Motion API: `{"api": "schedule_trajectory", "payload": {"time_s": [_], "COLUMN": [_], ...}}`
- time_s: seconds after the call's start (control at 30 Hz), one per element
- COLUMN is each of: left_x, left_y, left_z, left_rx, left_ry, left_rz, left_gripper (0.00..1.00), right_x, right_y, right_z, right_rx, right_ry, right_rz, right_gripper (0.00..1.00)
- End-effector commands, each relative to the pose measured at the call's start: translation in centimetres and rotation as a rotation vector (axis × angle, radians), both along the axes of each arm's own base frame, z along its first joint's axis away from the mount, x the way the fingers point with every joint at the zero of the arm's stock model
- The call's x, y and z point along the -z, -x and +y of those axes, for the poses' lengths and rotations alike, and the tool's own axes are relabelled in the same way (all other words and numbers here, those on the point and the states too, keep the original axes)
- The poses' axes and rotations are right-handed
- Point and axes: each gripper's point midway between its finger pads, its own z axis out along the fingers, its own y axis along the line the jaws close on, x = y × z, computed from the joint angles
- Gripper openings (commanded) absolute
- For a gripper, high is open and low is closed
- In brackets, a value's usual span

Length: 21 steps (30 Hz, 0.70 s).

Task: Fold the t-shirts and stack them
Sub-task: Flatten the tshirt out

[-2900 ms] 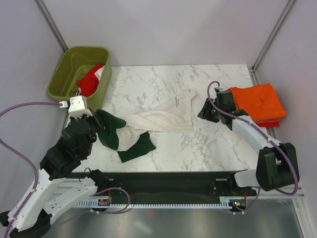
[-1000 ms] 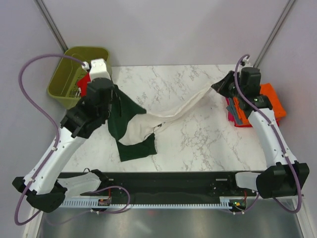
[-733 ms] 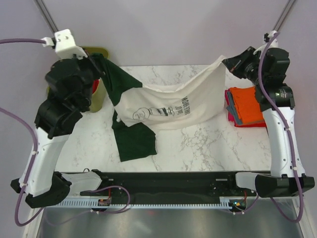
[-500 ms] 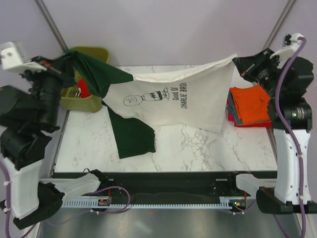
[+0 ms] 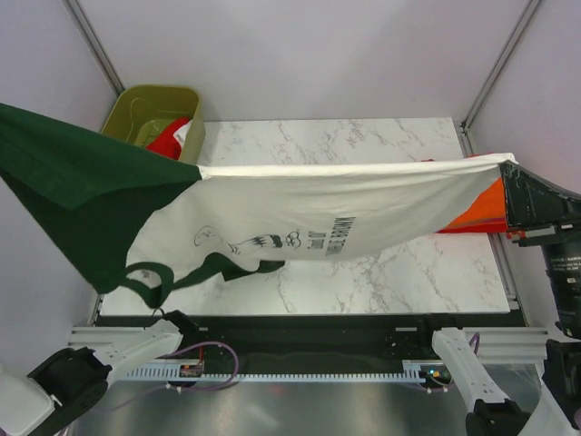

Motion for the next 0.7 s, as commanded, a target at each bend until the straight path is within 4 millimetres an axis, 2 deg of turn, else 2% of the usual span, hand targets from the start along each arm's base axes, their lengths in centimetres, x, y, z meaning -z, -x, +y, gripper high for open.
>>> {"api": "schedule_trajectory", "payload": {"time_s": [0.0,0.1,0.17,0.23,0.27,0.3,0.33,0.37,0.4,0.43,0.47,0.5,0.53,0.57,0.6,0.63,0.67], "left_x": [-3.9,-5.6,-6.0,-5.8,-5.5,-4.2,-3.6,-2.6,0.4,1.3,2.8,6.6,8.3,9.6,13.6,15.5,19.3], "left_y": [0.4,1.0,0.0,-1.6,-2.6,-5.1,-6.4,-7.6,-11.4,-12.5,-13.8,-17.1,-18.4,-19.4,-22.1,-23.3,-25.7], "left_z": [-1.3,-1.0,-1.5,-2.4,-2.7,-4.1,-4.6,-4.4,-6.4,-6.5,-6.8,-8.9,-9.7,-10.2,-11.9,-12.4,-12.8], "left_rx": [0.030,0.023,0.006,-0.011,-0.034,-0.050,-0.071,-0.121,-0.139,-0.176,-0.210,-0.218,-0.224,-0.223,-0.226,-0.231,-0.253], "left_ry": [0.007,0.037,0.037,0.025,0.014,-0.019,-0.022,-0.022,-0.065,-0.060,-0.073,-0.138,-0.157,-0.158,-0.211,-0.219,-0.231], "left_rz": [-0.138,-0.206,-0.213,-0.199,-0.181,-0.128,-0.110,-0.079,0.005,0.007,0.041,0.118,0.147,0.162,0.234,0.269,0.341], "left_gripper": [0.02,0.02,0.02,0.02,0.02,0.02,0.02,0.02,0.02,0.02,0.02,0.02,0.02,0.02,0.02,0.02,0.02], "right_x": [-1.7,-3.7,-4.3,-4.3,-4.1,-3.1,-2.3,-0.4,0.7,1.8,4.3,5.7,7.0,10.2,11.7,13.3,16.8], "right_y": [0.2,0.6,0.3,-0.9,-1.6,-3.3,-4.3,-6.3,-7.3,-8.3,-10.3,-11.2,-12.1,-14.1,-14.9,-15.8,-17.6], "right_z": [-1.0,-1.4,-1.6,-1.6,-1.6,-1.6,-1.7,-1.8,-1.9,-2.1,-2.0,-2.1,-2.2,-2.2,-2.1,-2.1,-1.9], "right_rx": [0.053,0.072,0.080,0.084,0.084,0.085,0.093,0.099,0.104,0.113,0.115,0.118,0.127,0.127,0.126,0.125,0.121], "right_ry": [-0.036,-0.046,-0.052,-0.050,-0.049,-0.047,-0.052,-0.054,-0.058,-0.070,-0.073,-0.075,-0.081,-0.094,-0.102,-0.112,-0.135], "right_rz": [-0.010,-0.044,-0.050,-0.032,-0.021,0.018,0.046,0.100,0.130,0.160,0.220,0.249,0.277,0.341,0.368,0.394,0.453], "right_gripper": [0.00,0.00,0.00,0.00,0.00,0.00,0.00,0.00,0.00,0.00,0.00,0.00,0.00,0.00,0.00,0.00,0.00]}}
